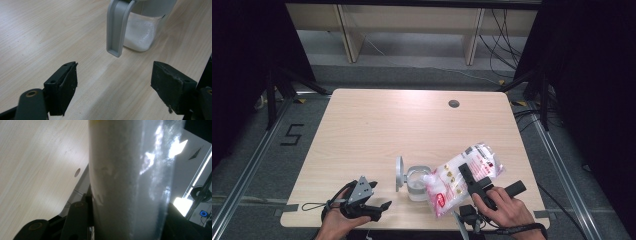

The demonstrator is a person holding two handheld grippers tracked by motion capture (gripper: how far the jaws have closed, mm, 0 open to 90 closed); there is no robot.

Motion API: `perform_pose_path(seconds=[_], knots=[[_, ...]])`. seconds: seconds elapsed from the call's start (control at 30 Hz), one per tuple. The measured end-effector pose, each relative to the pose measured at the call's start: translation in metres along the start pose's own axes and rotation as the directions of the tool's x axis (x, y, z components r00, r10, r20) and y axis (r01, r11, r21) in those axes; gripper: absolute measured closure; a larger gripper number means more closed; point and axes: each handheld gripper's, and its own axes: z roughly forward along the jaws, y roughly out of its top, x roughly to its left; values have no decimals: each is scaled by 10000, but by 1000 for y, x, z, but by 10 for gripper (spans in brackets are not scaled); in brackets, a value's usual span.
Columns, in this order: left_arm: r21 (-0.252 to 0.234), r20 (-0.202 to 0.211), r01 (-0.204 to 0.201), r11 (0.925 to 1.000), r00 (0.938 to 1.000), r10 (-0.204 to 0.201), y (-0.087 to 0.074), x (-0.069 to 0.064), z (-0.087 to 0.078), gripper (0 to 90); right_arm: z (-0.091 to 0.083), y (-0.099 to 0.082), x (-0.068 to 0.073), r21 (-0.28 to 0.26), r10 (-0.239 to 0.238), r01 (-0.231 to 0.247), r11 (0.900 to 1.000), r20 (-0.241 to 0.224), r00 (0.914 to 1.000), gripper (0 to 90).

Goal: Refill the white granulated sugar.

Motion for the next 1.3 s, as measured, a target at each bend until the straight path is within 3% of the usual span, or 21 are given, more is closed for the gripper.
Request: perform_pose_path(seconds=[0.07, 0.1, 0.13, 0.23, 0.27, 0.3, 0.6, 0.63, 0.73, 0.87, 0.9, 0.93, 1.0, 1.03, 1.07, 1.13, 1.2, 1.3], knots=[[-75, -23, 302, 9995, 9995, -302, -1, -1, 1, 210, 1, 0, 1, -51, -69, 69, 10000, -21, 10000, 627], [-78, -44, 306, 9995, 9995, -306, -1, -1, 1, 210, 1, 1, 3, 57, 210, -209, 9998, -85, 9997, 627], [-74, -42, 312, 9995, 9995, -312, -1, -1, 1, 209, 2, 0, 2, -37, -70, 69, 10000, -55, 10000, 627], [18, -109, 297, 9996, 9995, -297, 0, -2, 0, 210, 1, 1, 2, -82, -86, 86, 9999, -93, 9999, 628], [-17, -77, 319, 9995, 9995, -319, 0, -2, 0, 210, 0, 2, 4, 51, 313, -312, 9995, -114, 9994, 628], [-47, -39, 346, 9994, 9994, -346, 0, -3, 0, 209, 1, 1, 2, -73, -64, 63, 10000, -84, 9999, 629], [9, -122, 307, 9995, 9995, -307, 0, -3, 0, 210, 2, 0, 2, 67, -177, 178, 9998, -134, 9998, 631], [14, -123, 310, 9995, 9994, -310, 0, -3, 0, 209, 1, 1, 3, 142, -30, 33, 9999, -187, 9998, 631], [10, -184, 299, 9996, 9994, -298, 0, -3, 0, 210, 1, 0, 1, 151, -323, 326, 9994, -163, 9993, 632], [1, -233, 131, 9999, 9996, -131, 0, -3, -1, 210, 0, 2, -1, 158, -293, 295, 9994, -134, 9995, 633], [-2, -229, 257, 9997, 9994, -257, 0, -4, -1, 210, 0, 2, -1, 156, -318, 320, 9994, -130, 9994, 633], [101, -344, 150, 9998, 9993, -147, 0, -3, -1, 210, -1, 3, 0, 231, -10, 13, 9997, -152, 9999, 634], [-86, -290, 302, 9995, 9991, -305, 0, -5, -1, 210, -1, 4, -1, 201, -101, 104, 9997, -145, 9998, 635], [31, -331, 89, 10000, 9994, -87, 0, -4, -2, 210, -2, 4, 2, 316, 318, -312, 9990, -177, 9993, 635], [25, -290, 210, 9998, 9994, -209, -1, -5, -1, 210, -1, 4, -1, 255, -189, 193, 9995, -172, 9997, 636], [-4, -288, 199, 9998, 9994, -199, 0, -5, -1, 210, -1, 4, -2, 214, -411, 415, 9989, -186, 9990, 637], [-83, -237, 238, 9997, 9994, -240, -1, -6, -1, 210, -2, 4, -2, 226, -160, 164, 9996, -138, 9998, 638], [-102, -221, 245, 9996, 9995, -247, -1, -6, -1, 210, -2, 4, -3, 203, -322, 324, 9993, -101, 9994, 640]])
